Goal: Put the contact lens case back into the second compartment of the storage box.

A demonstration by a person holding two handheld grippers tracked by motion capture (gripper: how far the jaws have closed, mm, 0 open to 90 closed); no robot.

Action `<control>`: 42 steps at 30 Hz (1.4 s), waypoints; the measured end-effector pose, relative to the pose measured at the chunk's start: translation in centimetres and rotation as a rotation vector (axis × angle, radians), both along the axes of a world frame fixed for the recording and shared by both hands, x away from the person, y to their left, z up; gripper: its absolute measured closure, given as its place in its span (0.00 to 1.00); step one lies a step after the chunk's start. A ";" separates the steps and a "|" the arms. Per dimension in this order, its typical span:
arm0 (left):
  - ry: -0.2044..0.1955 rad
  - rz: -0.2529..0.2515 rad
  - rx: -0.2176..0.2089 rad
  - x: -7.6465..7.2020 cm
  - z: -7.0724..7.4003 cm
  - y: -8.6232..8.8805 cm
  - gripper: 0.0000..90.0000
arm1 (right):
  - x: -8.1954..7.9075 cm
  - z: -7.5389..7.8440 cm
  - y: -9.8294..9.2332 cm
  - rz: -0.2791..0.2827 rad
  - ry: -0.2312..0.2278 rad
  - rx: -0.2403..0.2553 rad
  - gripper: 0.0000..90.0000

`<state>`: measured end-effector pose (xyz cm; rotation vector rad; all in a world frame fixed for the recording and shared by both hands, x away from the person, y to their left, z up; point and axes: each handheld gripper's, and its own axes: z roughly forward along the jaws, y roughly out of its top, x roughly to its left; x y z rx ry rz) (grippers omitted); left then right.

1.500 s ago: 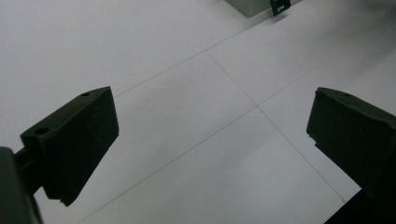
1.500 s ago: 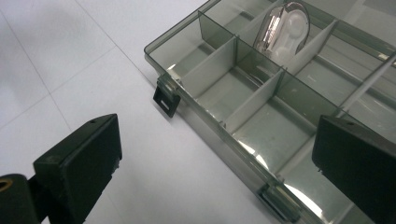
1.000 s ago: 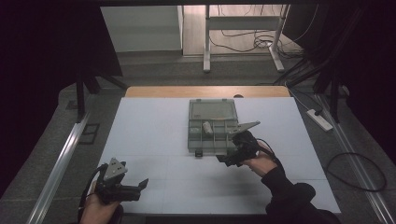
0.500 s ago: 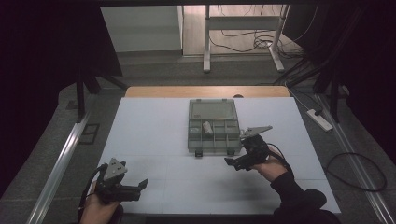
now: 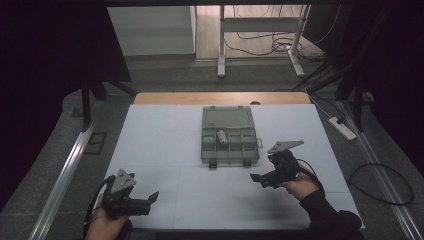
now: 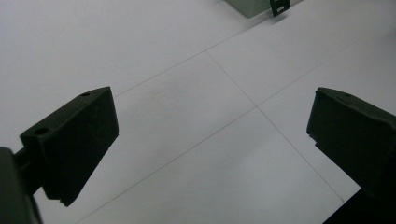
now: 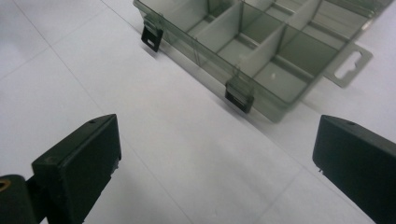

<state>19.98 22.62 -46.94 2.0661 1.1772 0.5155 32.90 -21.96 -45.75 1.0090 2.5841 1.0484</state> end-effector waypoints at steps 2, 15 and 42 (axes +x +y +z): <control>0.001 0.000 -0.001 0.0 0.0 0.0 0.02 | -0.1 0.0 -0.3 -0.002 -0.002 -0.001 0.00; 0.001 0.001 -0.003 0.0 0.0 0.0 0.02 | -1.3 0.0 -2.0 -0.022 0.007 -0.013 0.00; 0.001 0.003 -0.001 0.0 0.0 0.0 0.02 | -3.4 0.1 -6.7 -0.104 0.007 -0.003 0.00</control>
